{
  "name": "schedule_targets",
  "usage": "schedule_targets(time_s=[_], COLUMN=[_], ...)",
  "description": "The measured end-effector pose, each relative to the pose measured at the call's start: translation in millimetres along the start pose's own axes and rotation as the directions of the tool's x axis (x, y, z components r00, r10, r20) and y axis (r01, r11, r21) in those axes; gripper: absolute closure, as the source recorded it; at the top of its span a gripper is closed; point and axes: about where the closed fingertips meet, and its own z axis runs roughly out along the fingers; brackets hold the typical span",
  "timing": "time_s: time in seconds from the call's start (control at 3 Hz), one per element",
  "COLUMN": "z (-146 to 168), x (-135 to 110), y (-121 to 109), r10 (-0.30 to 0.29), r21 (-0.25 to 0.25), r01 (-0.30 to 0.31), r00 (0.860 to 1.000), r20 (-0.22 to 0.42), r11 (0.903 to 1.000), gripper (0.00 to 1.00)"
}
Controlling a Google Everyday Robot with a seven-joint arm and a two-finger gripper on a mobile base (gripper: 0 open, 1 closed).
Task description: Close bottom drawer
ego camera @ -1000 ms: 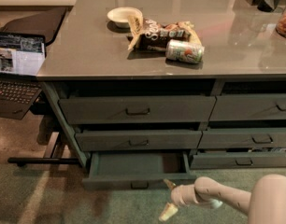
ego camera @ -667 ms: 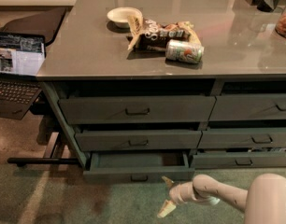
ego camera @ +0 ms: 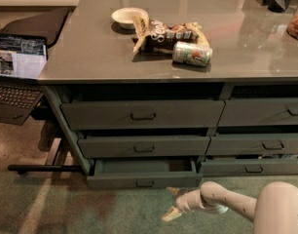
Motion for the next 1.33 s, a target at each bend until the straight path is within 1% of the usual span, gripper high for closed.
schedule_targets(time_s=[1.0,1.33], z=[3,10], x=[0,-3], y=[-3,-28], r10=[0.001,-0.004], r21=[0.0,0.033], r01=[-0.001,0.003], r00=[1.0,0.999], r20=[0.009,0.038], r11=[1.0,0.9995], gripper=[0.89,1.0])
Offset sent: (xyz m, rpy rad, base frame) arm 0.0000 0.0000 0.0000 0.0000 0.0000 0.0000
